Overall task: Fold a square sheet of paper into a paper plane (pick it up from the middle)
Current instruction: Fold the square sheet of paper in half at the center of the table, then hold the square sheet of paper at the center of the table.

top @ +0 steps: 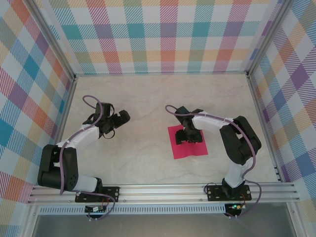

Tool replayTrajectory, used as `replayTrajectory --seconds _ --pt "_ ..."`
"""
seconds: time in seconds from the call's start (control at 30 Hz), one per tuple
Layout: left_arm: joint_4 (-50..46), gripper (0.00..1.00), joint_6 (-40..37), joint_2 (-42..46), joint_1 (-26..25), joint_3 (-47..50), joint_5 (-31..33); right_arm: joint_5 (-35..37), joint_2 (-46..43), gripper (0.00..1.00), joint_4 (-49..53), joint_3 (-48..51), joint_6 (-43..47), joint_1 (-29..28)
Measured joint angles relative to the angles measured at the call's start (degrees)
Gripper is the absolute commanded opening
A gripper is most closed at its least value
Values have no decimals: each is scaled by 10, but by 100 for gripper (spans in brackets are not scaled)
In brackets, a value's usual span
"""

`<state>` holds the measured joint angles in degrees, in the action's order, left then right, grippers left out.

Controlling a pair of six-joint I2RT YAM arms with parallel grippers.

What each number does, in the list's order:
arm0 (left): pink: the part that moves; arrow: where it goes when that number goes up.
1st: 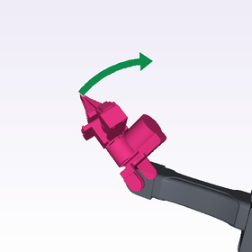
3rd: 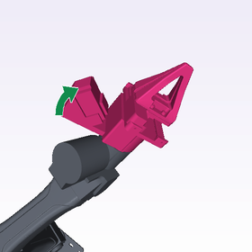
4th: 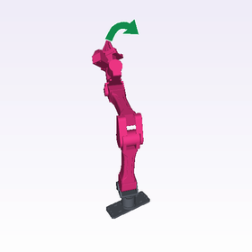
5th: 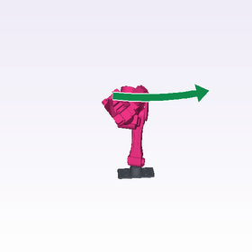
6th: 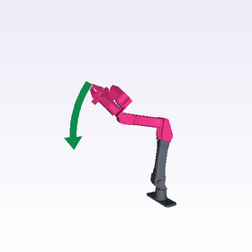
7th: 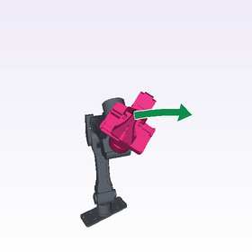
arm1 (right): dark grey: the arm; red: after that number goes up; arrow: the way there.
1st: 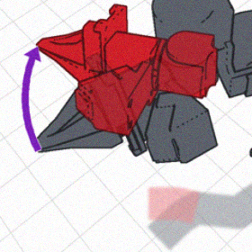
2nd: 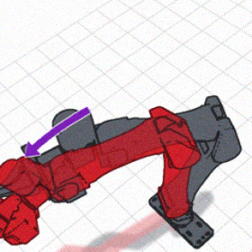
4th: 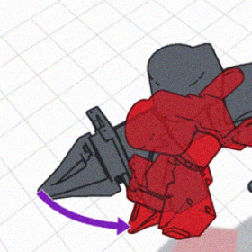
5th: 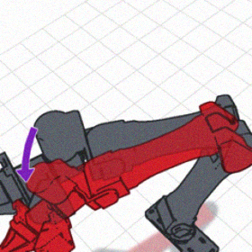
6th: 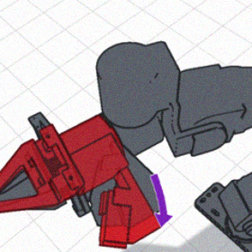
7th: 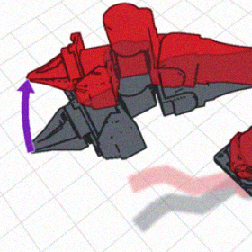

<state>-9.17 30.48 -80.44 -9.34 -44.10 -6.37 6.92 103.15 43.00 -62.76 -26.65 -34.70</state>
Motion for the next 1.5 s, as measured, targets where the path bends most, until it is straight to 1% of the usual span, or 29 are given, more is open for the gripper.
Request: replayTrajectory --seconds 0.13,0.23,0.33,0.4,0.53,0.63,0.73,0.83,0.97,1.1,1.3,1.5 --pt "0 100 0 0 0 0 0 0 -2 67 -3 0 -7 -5" --pt "-3 100 2 0 0 0 0 -5 -11 55 -15 9 -12 -6" --pt "-3 100 8 0 0 0 -2 -44 -34 41 -47 28 -16 -5" --pt "0 98 17 0 -1 1 -6 -83 -53 35 -73 38 -17 -6" --pt "21 93 42 15 -8 24 -25 -196 -87 31 -162 47 -42 -6" --pt "37 89 63 32 -21 48 -43 -274 -90 28 -239 49 -73 -6" --pt "55 82 84 48 -38 69 -60 -330 -86 26 -296 50 -104 -6" --pt "71 75 104 56 -54 82 -74 -366 -70 24 -347 57 -133 -4" --pt "96 66 122 56 -76 89 -82 -381 -42 24 -369 71 -154 1" --pt "126 56 138 37 -105 90 -89 -377 -14 24 -372 82 -162 6" --pt "169 43 155 -43 -160 82 -92 -354 -1 26 -369 90 -162 9" --pt "202 25 167 -125 -217 39 -92 -333 6 26 -363 92 -162 9"
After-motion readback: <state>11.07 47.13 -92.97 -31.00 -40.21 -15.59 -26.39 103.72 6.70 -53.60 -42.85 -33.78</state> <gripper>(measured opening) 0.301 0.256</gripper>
